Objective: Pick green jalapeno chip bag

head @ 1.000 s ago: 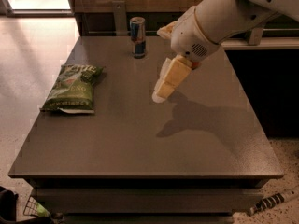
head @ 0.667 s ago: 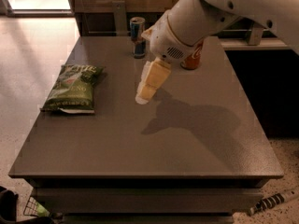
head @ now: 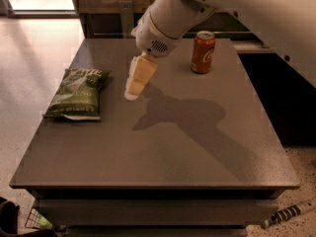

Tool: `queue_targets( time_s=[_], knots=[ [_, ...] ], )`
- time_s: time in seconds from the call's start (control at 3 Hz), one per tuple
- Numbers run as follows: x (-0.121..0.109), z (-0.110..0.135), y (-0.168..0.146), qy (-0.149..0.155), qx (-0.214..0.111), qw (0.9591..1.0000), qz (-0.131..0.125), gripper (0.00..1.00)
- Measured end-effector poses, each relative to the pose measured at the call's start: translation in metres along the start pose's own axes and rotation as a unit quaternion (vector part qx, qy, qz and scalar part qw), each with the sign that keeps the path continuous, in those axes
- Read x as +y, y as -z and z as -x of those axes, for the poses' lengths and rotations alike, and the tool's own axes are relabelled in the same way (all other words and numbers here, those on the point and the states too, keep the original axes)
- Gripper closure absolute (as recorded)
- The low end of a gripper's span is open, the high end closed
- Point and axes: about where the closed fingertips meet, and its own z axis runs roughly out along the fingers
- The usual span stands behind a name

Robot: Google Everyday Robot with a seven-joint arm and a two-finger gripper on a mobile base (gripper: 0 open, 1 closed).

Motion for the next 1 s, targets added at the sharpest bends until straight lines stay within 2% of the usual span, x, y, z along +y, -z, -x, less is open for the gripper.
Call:
queue_targets(
  time_s=[0.33,0.67,1.0],
  knots=[
    [-0.024,0.031,-0.045,0.015,0.006,0.9994,0.031,0.0],
    [-0.03,0.046,-0.083,0.012,0.014,0.9976,0.067,0.0],
    [-0.022,0.054,-0.107,0.005,0.017,0.9954,0.094,0.0]
  ],
)
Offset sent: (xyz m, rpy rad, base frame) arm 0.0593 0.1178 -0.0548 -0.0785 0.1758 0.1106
